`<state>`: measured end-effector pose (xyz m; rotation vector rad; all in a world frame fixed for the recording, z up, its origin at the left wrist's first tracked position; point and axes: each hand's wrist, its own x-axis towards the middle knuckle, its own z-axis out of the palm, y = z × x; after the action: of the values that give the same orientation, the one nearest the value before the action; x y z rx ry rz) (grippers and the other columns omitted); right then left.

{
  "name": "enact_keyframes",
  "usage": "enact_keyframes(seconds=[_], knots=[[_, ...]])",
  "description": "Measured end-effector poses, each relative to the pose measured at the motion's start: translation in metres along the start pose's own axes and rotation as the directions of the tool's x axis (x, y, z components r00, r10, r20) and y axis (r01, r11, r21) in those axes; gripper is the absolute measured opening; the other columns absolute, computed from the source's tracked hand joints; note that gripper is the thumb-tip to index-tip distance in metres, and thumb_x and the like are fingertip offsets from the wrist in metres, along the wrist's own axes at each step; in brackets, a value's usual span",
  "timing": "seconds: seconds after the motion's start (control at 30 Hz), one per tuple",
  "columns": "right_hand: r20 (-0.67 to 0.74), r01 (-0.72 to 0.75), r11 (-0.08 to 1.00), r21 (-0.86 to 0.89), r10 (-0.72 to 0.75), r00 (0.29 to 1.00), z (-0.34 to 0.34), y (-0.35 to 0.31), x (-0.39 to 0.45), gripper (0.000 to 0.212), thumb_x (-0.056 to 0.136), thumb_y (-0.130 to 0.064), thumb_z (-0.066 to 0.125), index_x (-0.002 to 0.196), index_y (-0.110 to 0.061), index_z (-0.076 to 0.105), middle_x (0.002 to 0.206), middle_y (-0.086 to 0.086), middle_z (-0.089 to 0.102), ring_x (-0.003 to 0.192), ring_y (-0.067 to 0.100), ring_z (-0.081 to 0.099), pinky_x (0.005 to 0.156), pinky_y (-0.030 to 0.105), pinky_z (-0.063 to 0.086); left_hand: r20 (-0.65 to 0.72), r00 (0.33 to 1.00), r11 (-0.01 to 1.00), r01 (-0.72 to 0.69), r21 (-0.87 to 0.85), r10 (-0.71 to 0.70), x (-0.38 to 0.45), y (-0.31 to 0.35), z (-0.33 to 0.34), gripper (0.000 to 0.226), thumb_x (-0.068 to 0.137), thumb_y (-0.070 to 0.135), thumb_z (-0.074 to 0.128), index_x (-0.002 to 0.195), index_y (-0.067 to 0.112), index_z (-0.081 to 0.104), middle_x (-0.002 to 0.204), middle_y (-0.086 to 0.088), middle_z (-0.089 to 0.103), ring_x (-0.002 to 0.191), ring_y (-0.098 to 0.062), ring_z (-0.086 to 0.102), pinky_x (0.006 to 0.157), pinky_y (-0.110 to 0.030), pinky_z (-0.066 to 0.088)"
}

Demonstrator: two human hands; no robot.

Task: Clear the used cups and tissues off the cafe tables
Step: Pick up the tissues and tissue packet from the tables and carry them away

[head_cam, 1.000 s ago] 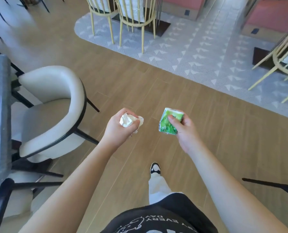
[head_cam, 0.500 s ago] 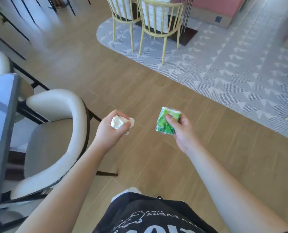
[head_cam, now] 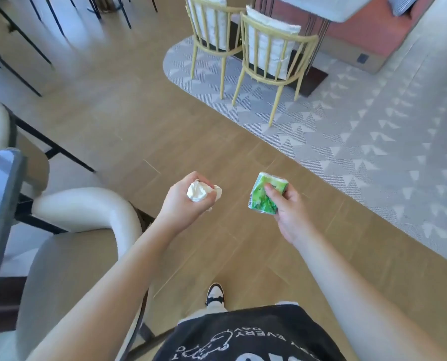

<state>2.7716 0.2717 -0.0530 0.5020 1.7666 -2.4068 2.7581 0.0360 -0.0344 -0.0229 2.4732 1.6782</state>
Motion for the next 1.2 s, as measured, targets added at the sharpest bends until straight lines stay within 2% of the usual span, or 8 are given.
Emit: enact_keyframes(seconds=[0.17, 0.33, 0.43, 0.63, 0.83, 0.93, 1.07, 1.2], knots=[[-0.013, -0.011, 1.000, -0.015, 0.011, 1.000, 0.031, -0.026, 0.078, 0.018, 0.094, -0.011, 0.063, 0.111, -0.019, 0.063, 0.104, 0.003, 0.070, 0.098, 0.021, 0.067, 0.099, 0.051, 0.051, -0.039, 0.999, 1.000, 0.015, 0.016, -0.015, 0.084, 0.008, -0.027, 0.011, 0.086, 0.029, 0.072, 0.087, 0.031, 0.061, 0.073, 0.007, 0.074, 0.067, -0.020, 0.069, 0.054, -0.027, 0.052], [0.040, -0.017, 0.999, -0.027, 0.018, 0.999, 0.057, -0.044, 0.169, 0.018, 0.095, -0.010, 0.062, 0.110, -0.018, 0.064, 0.098, 0.001, 0.073, 0.088, 0.015, 0.071, 0.084, 0.040, 0.058, -0.084, 0.996, 1.000, 0.029, 0.002, -0.029, 0.165, 0.005, -0.043, 0.014, 0.087, 0.024, 0.073, 0.084, 0.032, 0.062, 0.077, 0.011, 0.073, 0.059, -0.006, 0.065, 0.058, -0.029, 0.053], [0.084, -0.033, 0.999, -0.030, 0.035, 0.996, 0.077, -0.056, 0.238, 0.018, 0.095, -0.007, 0.061, 0.108, -0.020, 0.065, 0.092, -0.003, 0.074, 0.084, 0.012, 0.072, 0.075, 0.034, 0.061, -0.124, 0.990, 0.998, 0.063, 0.000, -0.063, 0.223, 0.006, -0.053, 0.012, 0.086, 0.027, 0.072, 0.084, 0.032, 0.061, 0.076, 0.010, 0.073, 0.058, -0.008, 0.066, 0.054, -0.026, 0.052], [0.211, -0.055, 0.998, -0.038, 0.062, 0.976, 0.123, -0.091, 0.359, 0.019, 0.095, -0.008, 0.062, 0.109, -0.020, 0.064, 0.094, -0.005, 0.073, 0.088, 0.013, 0.069, 0.079, 0.034, 0.058, -0.217, 0.966, 0.990, 0.133, -0.053, -0.141, 0.325, 0.024, -0.080, 0.010, 0.078, 0.036, 0.069, 0.085, 0.031, 0.063, 0.078, 0.011, 0.073, 0.058, -0.011, 0.066, 0.049, -0.023, 0.051], [0.289, -0.073, 0.996, -0.057, 0.087, 0.953, 0.182, -0.126, 0.463, 0.017, 0.095, -0.008, 0.062, 0.109, -0.016, 0.064, 0.097, -0.001, 0.071, 0.095, 0.020, 0.065, 0.094, 0.052, 0.051, -0.298, 0.940, 0.985, 0.147, -0.090, -0.168, 0.423, 0.034, -0.117, 0.009, 0.081, 0.032, 0.071, 0.086, 0.031, 0.064, 0.080, 0.011, 0.073, 0.056, -0.005, 0.065, 0.049, -0.020, 0.051], [0.320, -0.081, 0.994, -0.076, 0.101, 0.942, 0.209, -0.131, 0.507, 0.018, 0.095, -0.007, 0.061, 0.109, -0.018, 0.063, 0.092, -0.006, 0.072, 0.089, 0.013, 0.067, 0.090, 0.046, 0.053, -0.318, 0.931, 0.983, 0.155, -0.096, -0.178, 0.467, 0.027, -0.141, 0.008, 0.085, 0.028, 0.073, 0.087, 0.030, 0.065, 0.076, 0.012, 0.072, 0.056, -0.005, 0.064, 0.048, -0.018, 0.050], [0.348, -0.071, 0.991, -0.111, 0.106, 0.932, 0.248, -0.132, 0.571, 0.018, 0.097, -0.004, 0.059, 0.111, -0.016, 0.062, 0.091, -0.006, 0.070, 0.084, 0.007, 0.066, 0.073, 0.024, 0.057, -0.347, 0.919, 0.982, 0.165, -0.090, -0.186, 0.532, 0.009, -0.175, 0.008, 0.085, 0.027, 0.072, 0.087, 0.030, 0.065, 0.073, 0.013, 0.072, 0.054, -0.004, 0.063, 0.048, -0.016, 0.047], [0.346, -0.075, 0.988, -0.132, 0.117, 0.931, 0.300, -0.131, 0.640, 0.018, 0.096, -0.006, 0.059, 0.113, -0.013, 0.062, 0.095, -0.002, 0.069, 0.087, 0.008, 0.067, 0.075, 0.023, 0.057, -0.336, 0.923, 0.980, 0.160, -0.116, -0.190, 0.603, -0.010, -0.218, 0.009, 0.083, 0.027, 0.072, 0.083, 0.030, 0.064, 0.079, 0.016, 0.073, 0.054, -0.001, 0.063, 0.046, -0.014, 0.046]])
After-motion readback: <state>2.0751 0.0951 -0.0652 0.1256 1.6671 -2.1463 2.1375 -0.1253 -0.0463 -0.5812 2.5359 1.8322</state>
